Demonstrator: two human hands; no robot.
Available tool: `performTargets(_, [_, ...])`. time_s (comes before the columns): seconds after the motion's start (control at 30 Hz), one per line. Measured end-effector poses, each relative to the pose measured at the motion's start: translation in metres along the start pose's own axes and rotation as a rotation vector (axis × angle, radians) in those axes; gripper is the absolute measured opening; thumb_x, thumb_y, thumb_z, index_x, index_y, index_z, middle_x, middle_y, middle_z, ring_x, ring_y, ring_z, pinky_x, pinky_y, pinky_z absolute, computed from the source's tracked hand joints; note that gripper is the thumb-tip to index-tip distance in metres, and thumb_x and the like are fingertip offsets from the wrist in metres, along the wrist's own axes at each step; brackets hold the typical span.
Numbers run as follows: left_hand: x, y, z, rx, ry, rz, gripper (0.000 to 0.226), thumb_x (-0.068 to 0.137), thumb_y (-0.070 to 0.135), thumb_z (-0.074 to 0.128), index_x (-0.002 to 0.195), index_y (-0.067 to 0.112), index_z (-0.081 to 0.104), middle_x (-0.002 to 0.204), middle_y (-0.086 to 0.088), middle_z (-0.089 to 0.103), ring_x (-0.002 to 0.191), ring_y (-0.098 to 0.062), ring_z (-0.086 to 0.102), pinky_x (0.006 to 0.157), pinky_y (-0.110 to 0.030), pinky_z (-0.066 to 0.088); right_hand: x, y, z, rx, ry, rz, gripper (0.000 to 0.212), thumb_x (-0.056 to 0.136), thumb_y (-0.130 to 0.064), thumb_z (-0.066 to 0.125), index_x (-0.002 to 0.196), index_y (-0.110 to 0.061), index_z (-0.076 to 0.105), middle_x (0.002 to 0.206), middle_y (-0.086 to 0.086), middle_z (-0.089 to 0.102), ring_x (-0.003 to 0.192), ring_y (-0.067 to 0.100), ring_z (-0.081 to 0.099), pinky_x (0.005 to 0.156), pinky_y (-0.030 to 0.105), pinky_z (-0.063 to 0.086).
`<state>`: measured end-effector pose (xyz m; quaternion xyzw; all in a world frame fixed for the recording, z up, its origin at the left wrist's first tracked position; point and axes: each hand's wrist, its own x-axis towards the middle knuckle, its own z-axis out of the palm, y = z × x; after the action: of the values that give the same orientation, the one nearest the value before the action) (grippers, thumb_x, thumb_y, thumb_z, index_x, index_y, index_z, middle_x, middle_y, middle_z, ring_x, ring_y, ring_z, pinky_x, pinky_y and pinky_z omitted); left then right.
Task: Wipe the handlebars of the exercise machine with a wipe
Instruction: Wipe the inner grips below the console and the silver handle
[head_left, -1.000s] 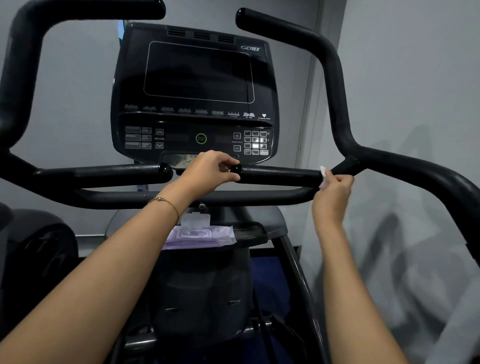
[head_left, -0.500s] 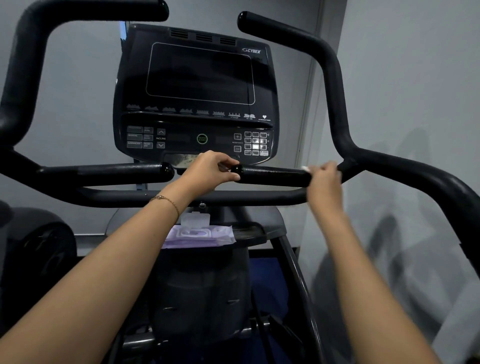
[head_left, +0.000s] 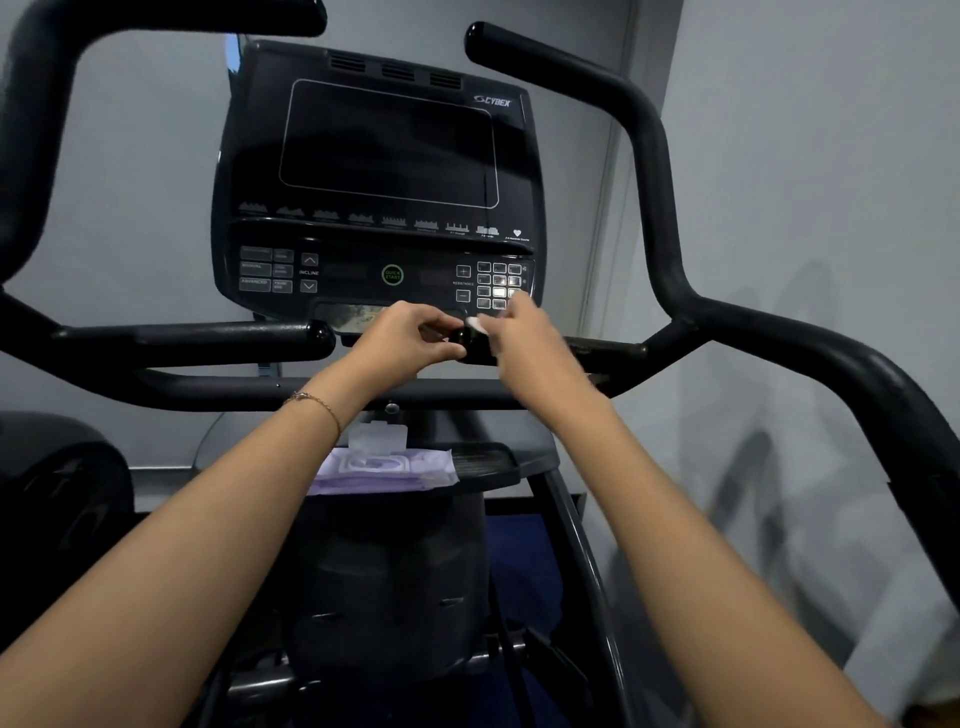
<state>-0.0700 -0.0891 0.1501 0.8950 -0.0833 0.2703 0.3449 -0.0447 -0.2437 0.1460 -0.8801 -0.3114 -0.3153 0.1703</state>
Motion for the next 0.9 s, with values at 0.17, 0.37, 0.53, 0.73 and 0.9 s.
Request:
performTargets(0.17, [0.002,-0.001,-0.001,0.016,-0.018,-0.008,0.033,0.08,0.017,0.073,0.112,0.014,0.067,0.094,0.007,0.064,0.089,-0.006,0.059,0.078,-0.017,0.041,-0.014,0.087,-0.008,-0.054,0.091,0.433,0.033,0.091,0.0,0.042,0.121,-0.003,0.056,0.123,0.022,0.04,0.11,0.038,0.043,0.089,0.039,0.04])
performTargets(0.37, [0.004,-0.005,-0.001,-0.022,-0.023,-0.003,0.034,0.078,0.015,0.074,0.111,0.011,0.067,0.094,0.003,0.066,0.09,-0.01,0.062,0.08,-0.019,0.044,0.0,0.046,0.012,0.012,0.179,0.488,0.028,0.092,-0.001,0.041,0.117,-0.002,0.056,0.125,0.019,0.039,0.112,0.033,0.04,0.087,0.034,0.036])
performTargets(0.53, [0.003,-0.006,0.002,-0.039,-0.002,0.004,0.032,0.079,0.013,0.073,0.11,0.009,0.067,0.097,-0.001,0.069,0.091,-0.012,0.064,0.088,-0.028,0.051,-0.015,-0.017,0.042,0.067,0.355,0.035,0.046,0.086,0.011,0.046,0.129,-0.004,0.051,0.106,0.015,0.047,0.097,0.027,0.045,0.071,0.03,0.04])
performTargets(0.73, [0.005,-0.009,0.003,-0.049,-0.004,-0.023,0.031,0.078,0.017,0.075,0.108,0.014,0.068,0.096,0.003,0.069,0.094,-0.013,0.065,0.091,-0.031,0.051,-0.036,0.091,0.033,0.185,0.569,0.402,0.017,0.097,-0.017,0.046,0.105,-0.016,0.061,0.088,-0.005,0.042,0.083,-0.002,0.048,0.084,0.031,0.04])
performTargets(0.9, [0.006,-0.012,0.002,-0.062,-0.005,-0.021,0.031,0.078,0.016,0.075,0.108,0.013,0.068,0.092,0.005,0.067,0.091,-0.011,0.065,0.09,-0.03,0.051,-0.032,0.077,0.039,0.105,0.515,0.402,0.032,0.096,-0.03,0.036,0.117,-0.009,0.05,0.103,0.0,0.038,0.094,0.02,0.044,0.085,0.032,0.04])
